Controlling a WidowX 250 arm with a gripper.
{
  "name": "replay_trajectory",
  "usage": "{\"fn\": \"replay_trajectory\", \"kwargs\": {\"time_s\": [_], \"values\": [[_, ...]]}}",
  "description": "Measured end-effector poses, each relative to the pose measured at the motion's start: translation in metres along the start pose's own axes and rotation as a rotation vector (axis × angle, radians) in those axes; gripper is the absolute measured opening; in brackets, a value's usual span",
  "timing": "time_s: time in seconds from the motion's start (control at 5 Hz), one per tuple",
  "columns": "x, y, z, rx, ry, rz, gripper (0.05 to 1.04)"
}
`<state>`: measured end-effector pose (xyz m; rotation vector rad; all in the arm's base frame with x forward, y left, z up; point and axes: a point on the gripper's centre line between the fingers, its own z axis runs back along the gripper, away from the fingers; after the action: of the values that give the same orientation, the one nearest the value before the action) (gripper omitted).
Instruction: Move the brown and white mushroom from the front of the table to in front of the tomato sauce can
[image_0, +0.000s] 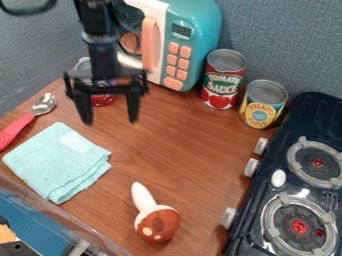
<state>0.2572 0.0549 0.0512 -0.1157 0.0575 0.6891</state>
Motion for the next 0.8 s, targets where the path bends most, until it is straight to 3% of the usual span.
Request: {"fn": "replay_trajectory", "kwargs": {"time_s": [0.2, 0.4, 0.6, 0.8], "values": [[-0.033, -0.015, -0.018, 0.018, 0.021, -0.028, 1.000], [-0.058, -0.031, -0.033, 0.081, -0.001, -0.125, 1.000], [-0.076, -0.047, -0.051, 0.150, 0.001, -0.193, 1.000], [-0.077, -0.047, -0.070, 0.212, 0.010, -0.223, 1.000]]}}
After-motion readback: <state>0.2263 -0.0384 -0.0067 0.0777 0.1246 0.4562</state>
